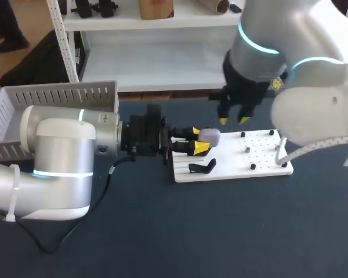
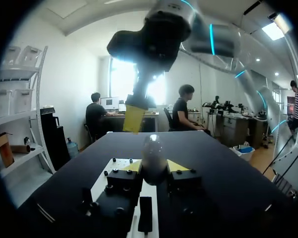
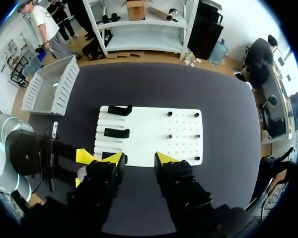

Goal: Pick up each earbud case from the left stands, insert the matching earbuds, close the lid, and place the case in the box.

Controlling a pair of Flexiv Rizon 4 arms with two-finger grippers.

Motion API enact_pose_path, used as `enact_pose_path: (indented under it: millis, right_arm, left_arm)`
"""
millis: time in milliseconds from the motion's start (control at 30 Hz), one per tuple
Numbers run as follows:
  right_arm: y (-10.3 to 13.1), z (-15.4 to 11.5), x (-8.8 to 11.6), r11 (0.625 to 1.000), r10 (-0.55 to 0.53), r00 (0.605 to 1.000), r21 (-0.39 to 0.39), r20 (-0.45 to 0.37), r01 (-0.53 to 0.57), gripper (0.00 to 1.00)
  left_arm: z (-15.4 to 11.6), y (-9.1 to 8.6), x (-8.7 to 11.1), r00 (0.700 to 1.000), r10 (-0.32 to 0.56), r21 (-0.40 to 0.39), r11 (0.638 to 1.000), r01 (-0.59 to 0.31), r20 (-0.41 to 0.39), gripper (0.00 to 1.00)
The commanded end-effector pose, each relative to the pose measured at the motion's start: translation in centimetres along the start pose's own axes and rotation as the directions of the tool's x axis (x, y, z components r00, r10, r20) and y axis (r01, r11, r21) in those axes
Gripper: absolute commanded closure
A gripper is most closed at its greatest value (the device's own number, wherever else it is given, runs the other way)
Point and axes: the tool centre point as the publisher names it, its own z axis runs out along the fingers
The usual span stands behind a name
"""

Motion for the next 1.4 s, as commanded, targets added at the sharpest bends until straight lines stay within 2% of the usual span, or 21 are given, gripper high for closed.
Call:
enact_pose_path:
  millis: [33, 200, 367, 567, 600, 667, 700, 733, 767, 833, 1133, 1400]
  right_arm:
    - [-2.3, -0.4, 1.2, 0.999, 0.036, 0.997, -0.010, 0.061, -0.036, 0.62]
    - [-4.2, -0.4, 1.8, 0.996, 0.092, 0.993, -0.009, 0.080, -0.091, 0.62]
    - [-4.9, -0.1, 2.6, 0.993, 0.115, 0.990, -0.017, 0.083, -0.114, 0.60]
    - [-4.9, 0.2, 3.7, 0.990, 0.139, 0.986, -0.029, 0.097, -0.137, 0.56]
    - [-4.9, 0.2, 3.9, 0.987, 0.156, 0.983, -0.036, 0.101, -0.153, 0.53]
    - [-4.9, 0.1, 4.1, 0.979, 0.200, 0.976, -0.049, 0.087, -0.197, 0.54]
    - [-4.8, -0.1, 4.3, 0.980, 0.198, 0.976, -0.053, 0.092, -0.194, 0.47]
    - [-4.8, -0.1, 4.3, 0.980, 0.198, 0.976, -0.053, 0.092, -0.194, 0.18]
    - [-4.8, -0.1, 4.3, 0.980, 0.198, 0.976, -0.053, 0.092, -0.194, 0.00]
    - [-4.8, -0.1, 4.3, 0.980, 0.198, 0.976, -0.053, 0.092, -0.194, 0.00]
    - [-4.8, -0.1, 4.3, 0.980, 0.198, 0.976, -0.053, 0.092, -0.194, 0.00]
    - [-4.8, -0.1, 4.3, 0.980, 0.198, 0.976, -0.053, 0.092, -0.194, 0.00]
  left_arm:
    - [0.0, -0.1, 0.0, 1.000, 0.001, -0.006, 1.000, -0.001, 0.003, 1.00]
    - [0.0, -0.1, 0.0, 1.000, 0.001, -0.006, 1.000, -0.001, 0.003, 1.00]
    - [-1.1, -0.1, -1.1, 1.000, 0.018, -0.029, 0.999, -0.018, -0.002, 1.00]
    - [-4.1, 0.4, -2.6, 0.997, 0.071, -0.056, 0.996, -0.069, 0.022, 1.00]
    - [-4.9, 0.6, -2.8, 0.997, 0.073, -0.063, 0.995, -0.072, 0.017, 1.00]
    - [-6.7, 0.9, -3.1, 0.997, 0.077, -0.074, 0.994, -0.076, 0.017, 1.00]
    - [-7.6, 1.1, -3.2, 0.997, 0.079, -0.090, 0.993, -0.079, 0.002, 1.00]
    - [-8.6, 1.4, -3.4, 0.997, 0.078, -0.097, 0.992, -0.078, -0.012, 1.00]
    - [-9.5, 1.6, -3.6, 0.997, 0.077, -0.103, 0.992, -0.078, -0.015, 1.00]
    - [-11.6, 2.1, -4.0, 0.997, 0.080, -0.123, 0.989, -0.080, -0.002, 1.00]
    - [-20.2, 3.9, -5.0, 0.995, 0.081, -0.199, 0.976, -0.092, -0.060, 1.00]
    - [-27.1, 7.1, -3.3, 0.994, 0.052, -0.253, 0.965, -0.074, -0.095, 1.00]
